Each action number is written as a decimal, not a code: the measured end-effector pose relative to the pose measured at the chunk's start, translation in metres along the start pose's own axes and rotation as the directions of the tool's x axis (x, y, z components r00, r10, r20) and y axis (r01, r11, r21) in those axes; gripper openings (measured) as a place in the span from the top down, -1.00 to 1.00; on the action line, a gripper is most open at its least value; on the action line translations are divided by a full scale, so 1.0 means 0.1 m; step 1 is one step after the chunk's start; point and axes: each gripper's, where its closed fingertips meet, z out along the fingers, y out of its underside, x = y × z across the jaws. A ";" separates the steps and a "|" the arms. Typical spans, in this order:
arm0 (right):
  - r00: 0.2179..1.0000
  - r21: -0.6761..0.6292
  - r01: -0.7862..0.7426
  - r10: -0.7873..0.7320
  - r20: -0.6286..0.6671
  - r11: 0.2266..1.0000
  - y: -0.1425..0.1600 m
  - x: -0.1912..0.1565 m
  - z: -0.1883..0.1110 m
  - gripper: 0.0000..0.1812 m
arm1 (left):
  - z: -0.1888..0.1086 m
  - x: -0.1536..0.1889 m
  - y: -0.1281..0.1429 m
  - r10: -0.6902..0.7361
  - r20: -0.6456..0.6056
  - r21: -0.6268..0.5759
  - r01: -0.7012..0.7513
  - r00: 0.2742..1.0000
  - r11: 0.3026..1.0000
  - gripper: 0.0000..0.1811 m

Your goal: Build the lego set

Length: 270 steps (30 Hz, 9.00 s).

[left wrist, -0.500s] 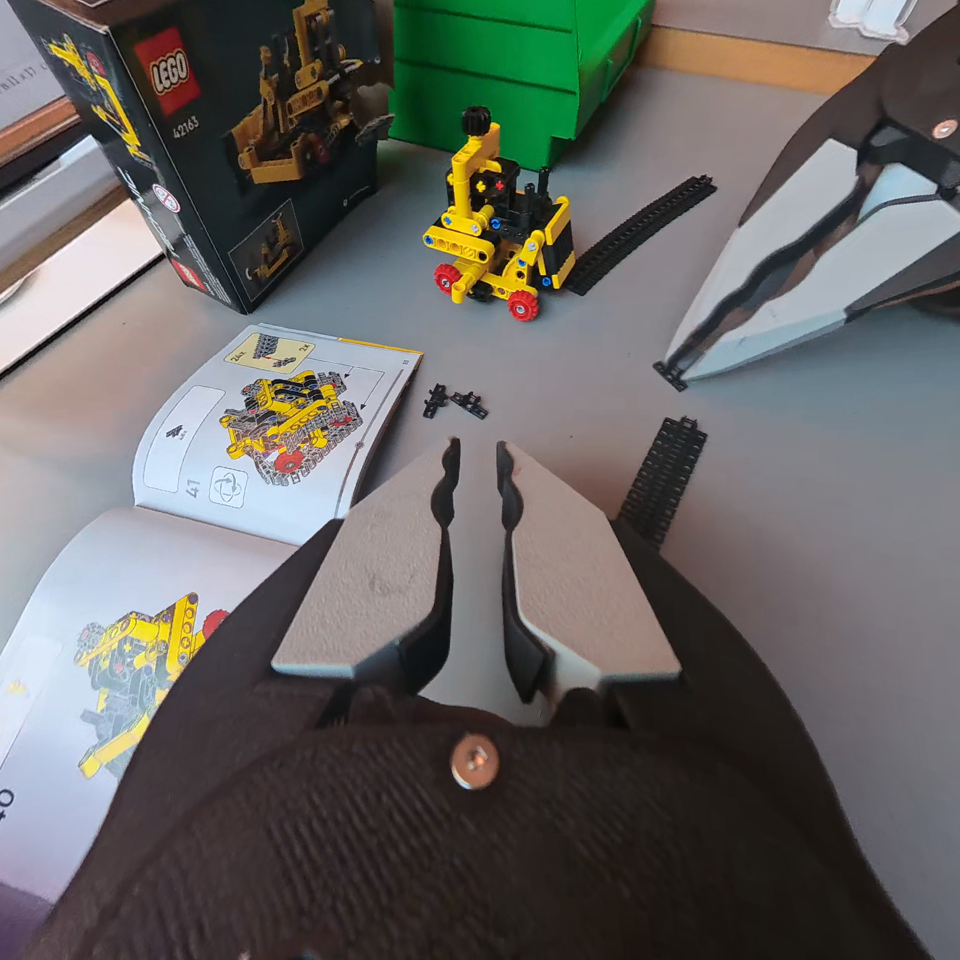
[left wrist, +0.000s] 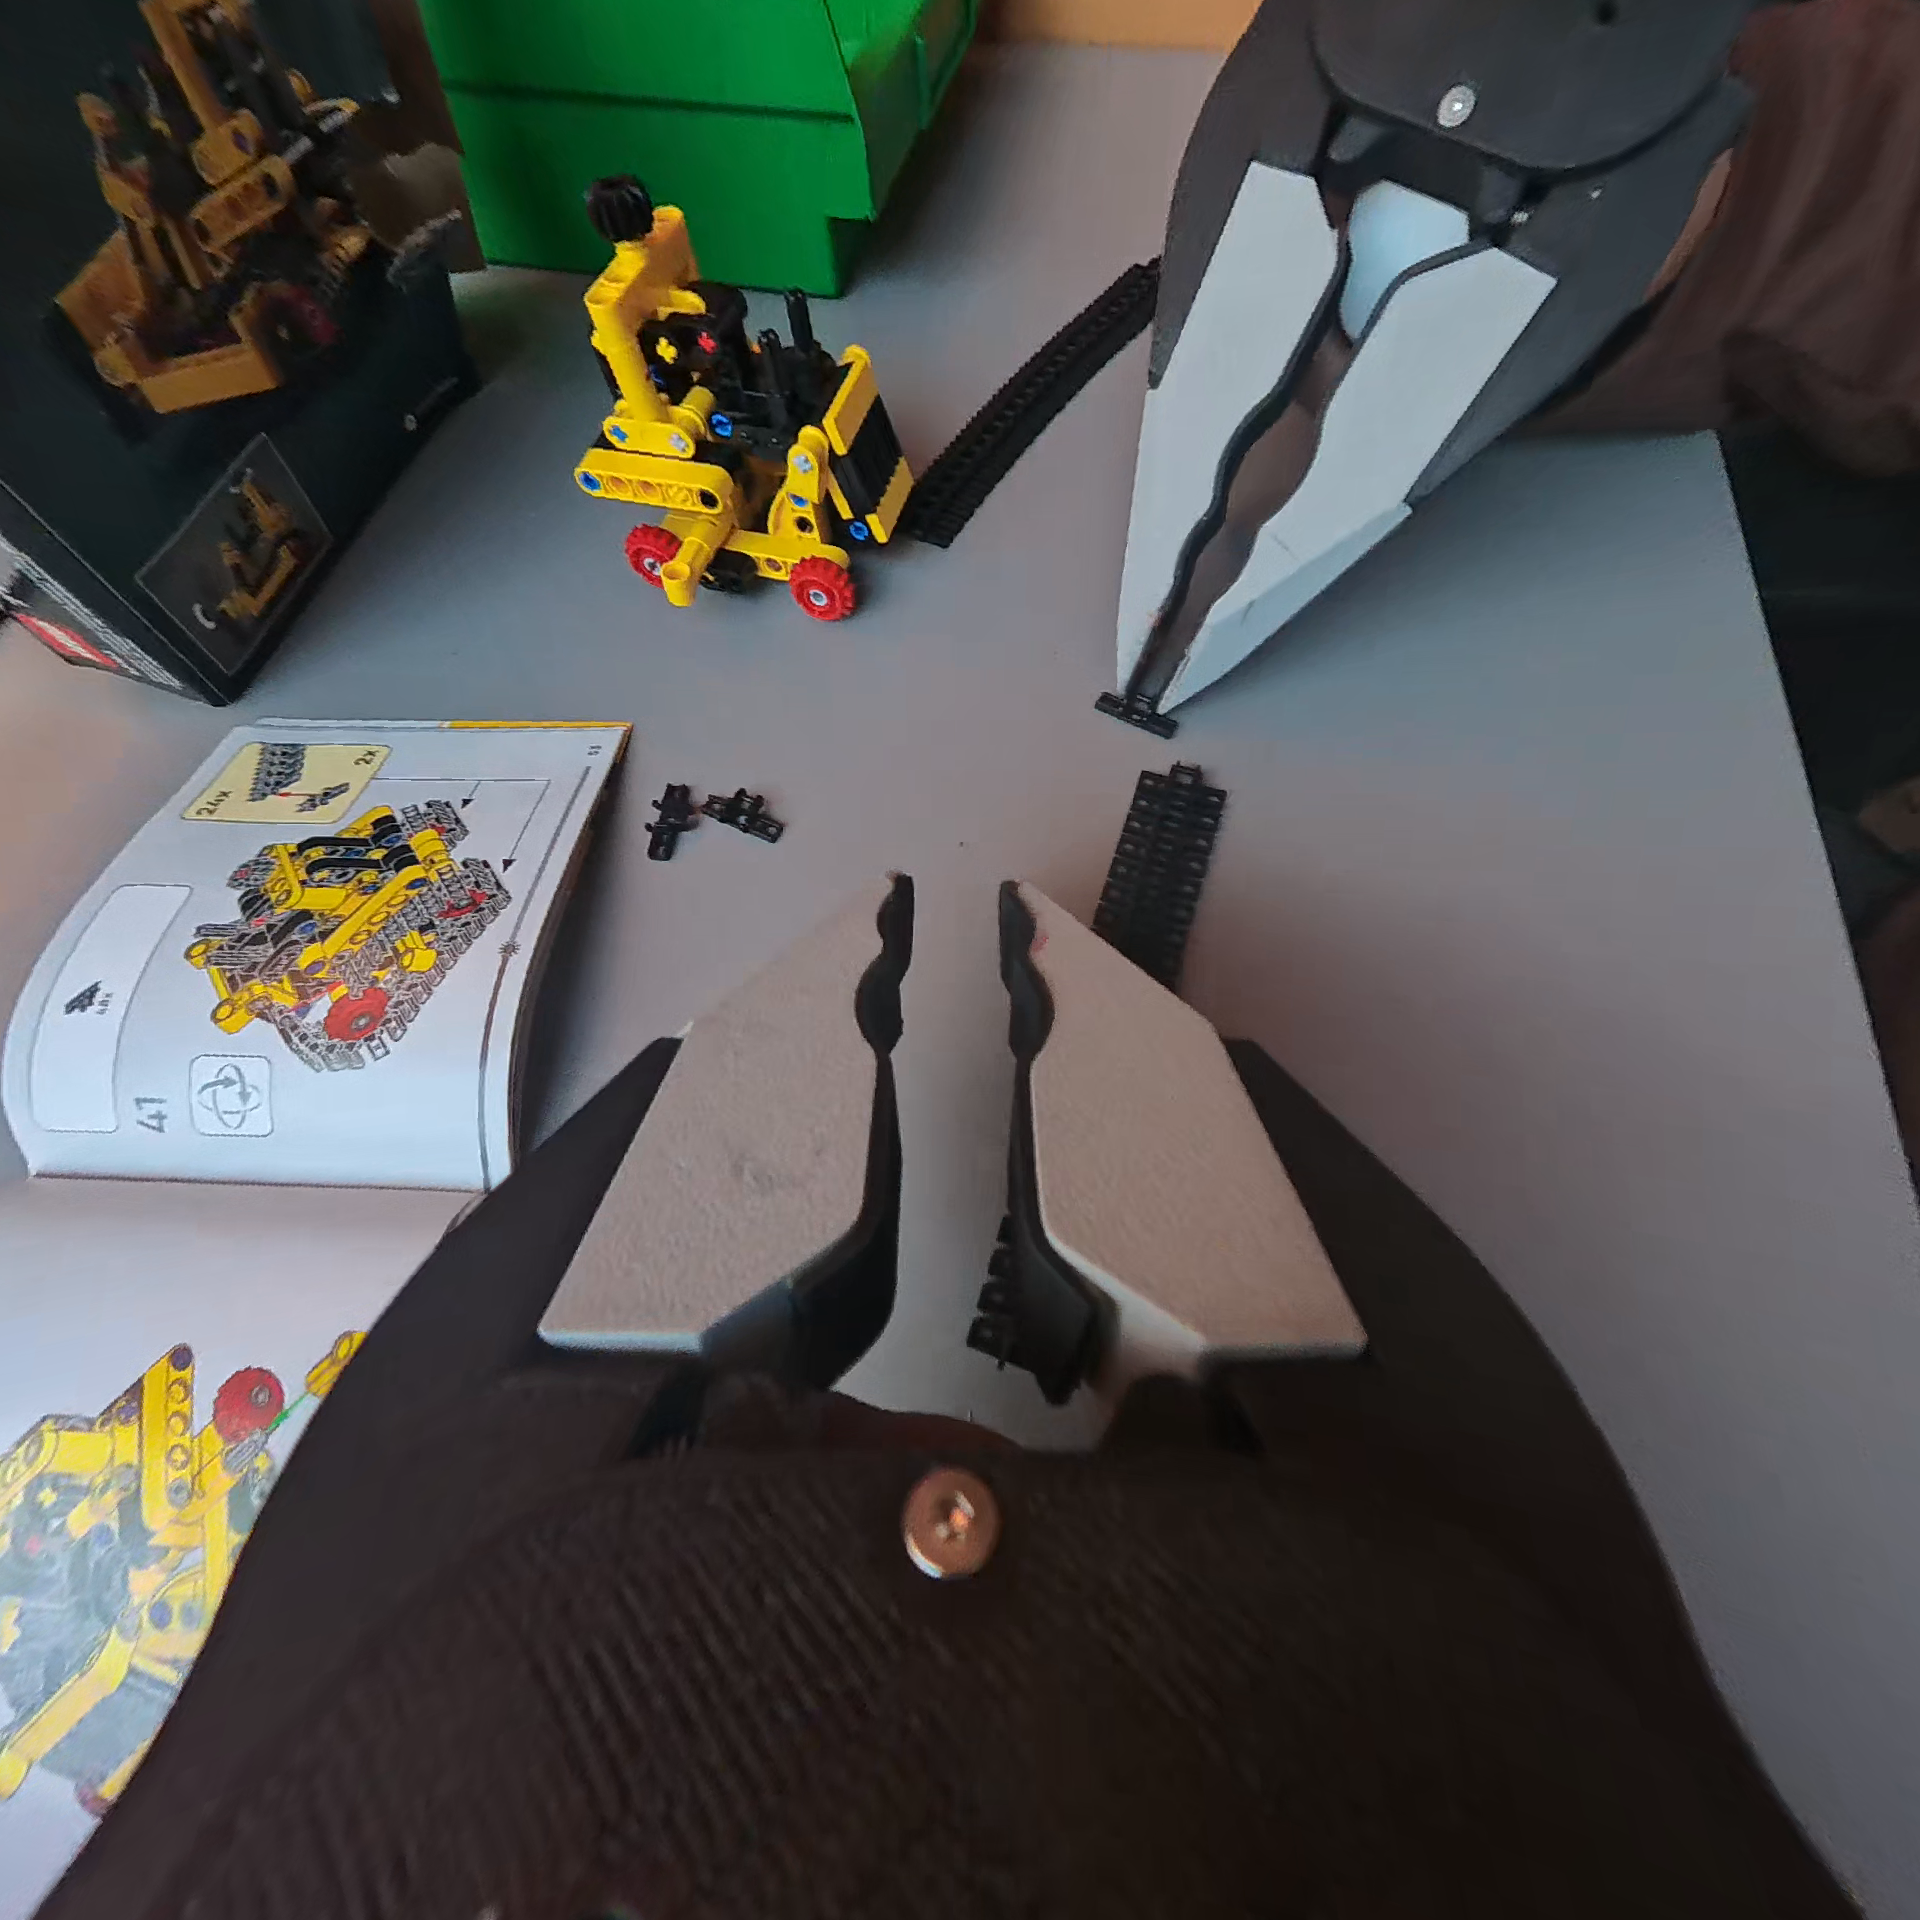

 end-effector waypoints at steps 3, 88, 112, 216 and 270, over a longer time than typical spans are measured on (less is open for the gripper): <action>0.998 0.008 0.049 -0.049 0.035 0.999 -0.01 -0.04 0.01 0.97 | 0.00 0.02 0.00 -0.021 -0.015 -0.003 0.021 1.000 1.000 0.85; 0.960 -0.206 0.244 -0.205 0.191 0.948 -0.03 -0.23 0.03 0.97 | 0.45 0.58 0.00 0.115 -0.240 -0.200 -0.165 0.964 0.966 0.95; 0.962 -0.153 0.200 -0.165 0.217 0.968 -0.05 -0.22 0.04 0.96 | 0.44 0.57 -0.04 0.097 -0.220 -0.193 -0.141 0.971 0.971 0.93; 0.970 -0.169 0.152 -0.114 0.214 0.974 -0.04 -0.21 0.02 0.98 | 0.45 0.56 -0.02 0.093 -0.223 -0.190 -0.137 0.970 0.972 0.95; 0.972 -0.097 0.124 -0.101 0.213 0.987 -0.10 -0.16 0.02 1.00 | 0.47 0.57 -0.04 0.081 -0.233 -0.177 -0.124 0.969 0.976 1.00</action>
